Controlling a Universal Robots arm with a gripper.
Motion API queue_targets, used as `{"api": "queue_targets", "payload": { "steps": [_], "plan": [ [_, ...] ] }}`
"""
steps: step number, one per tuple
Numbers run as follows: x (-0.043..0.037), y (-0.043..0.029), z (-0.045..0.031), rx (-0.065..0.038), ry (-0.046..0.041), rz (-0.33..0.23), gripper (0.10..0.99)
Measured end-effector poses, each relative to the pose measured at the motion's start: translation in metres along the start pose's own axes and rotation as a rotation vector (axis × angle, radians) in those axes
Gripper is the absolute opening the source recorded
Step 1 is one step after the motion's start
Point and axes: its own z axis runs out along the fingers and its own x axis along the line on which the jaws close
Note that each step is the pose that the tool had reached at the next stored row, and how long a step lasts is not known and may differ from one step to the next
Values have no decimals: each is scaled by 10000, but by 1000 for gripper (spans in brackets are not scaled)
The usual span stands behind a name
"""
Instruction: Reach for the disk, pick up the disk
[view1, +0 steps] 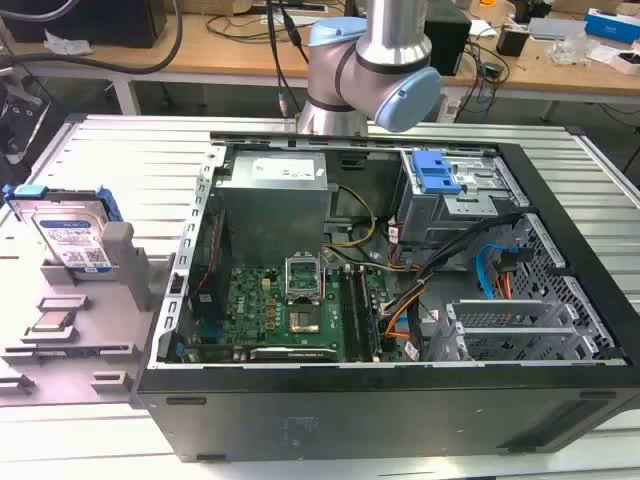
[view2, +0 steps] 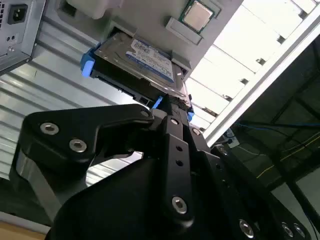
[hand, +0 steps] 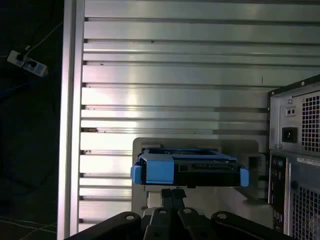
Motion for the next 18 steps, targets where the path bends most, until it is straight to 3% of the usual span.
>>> {"api": "queue_targets", "payload": {
  "steps": [2,6,14,18],
  "plan": [
    [1,0,0,0,9,-231,106],
    [0,0,0,0,46,-1207,106],
    [0,0,0,1,87,-2289,106],
    [0,0,0,1,129,-3378,106]
  ]
}}
